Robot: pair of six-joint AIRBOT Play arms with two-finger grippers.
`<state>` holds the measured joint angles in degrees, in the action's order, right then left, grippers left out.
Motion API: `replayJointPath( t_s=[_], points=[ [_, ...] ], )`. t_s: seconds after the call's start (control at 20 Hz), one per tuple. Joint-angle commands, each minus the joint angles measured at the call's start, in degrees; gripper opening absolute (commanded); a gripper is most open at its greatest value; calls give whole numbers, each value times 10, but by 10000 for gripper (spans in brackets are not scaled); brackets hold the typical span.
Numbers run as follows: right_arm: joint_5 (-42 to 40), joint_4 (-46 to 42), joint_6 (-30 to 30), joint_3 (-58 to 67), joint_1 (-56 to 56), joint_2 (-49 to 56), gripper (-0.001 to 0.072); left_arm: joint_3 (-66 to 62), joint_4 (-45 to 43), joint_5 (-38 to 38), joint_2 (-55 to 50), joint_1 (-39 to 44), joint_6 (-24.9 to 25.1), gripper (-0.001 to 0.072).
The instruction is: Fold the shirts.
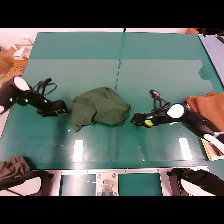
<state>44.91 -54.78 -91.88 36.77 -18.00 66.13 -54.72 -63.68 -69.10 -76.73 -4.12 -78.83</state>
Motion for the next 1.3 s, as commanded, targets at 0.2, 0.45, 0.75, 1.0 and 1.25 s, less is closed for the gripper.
replayJointPath(
  t_s=[0.2, 0.45, 0.75, 1.0, 1.25],
  points=[
    [-49, 184, 144, 78, -42, 156, 498, 115, 195, 96, -4, -12, 125, 683],
    [-49, 184, 144, 122, -42, 199, 497, 145, 258, 112, -8, -12, 171, 674],
    [-43, 194, 157, 125, -42, 199, 22, 138, 350, 110, -21, -12, 260, 28],
    [59, 192, 176, 212, 10, 155, 19, 6, 335, 19, 4, -12, 250, 26],
    [192, 192, 175, 423, 121, 11, 19, -254, 327, -30, 116, -12, 196, 26]
  ],
)
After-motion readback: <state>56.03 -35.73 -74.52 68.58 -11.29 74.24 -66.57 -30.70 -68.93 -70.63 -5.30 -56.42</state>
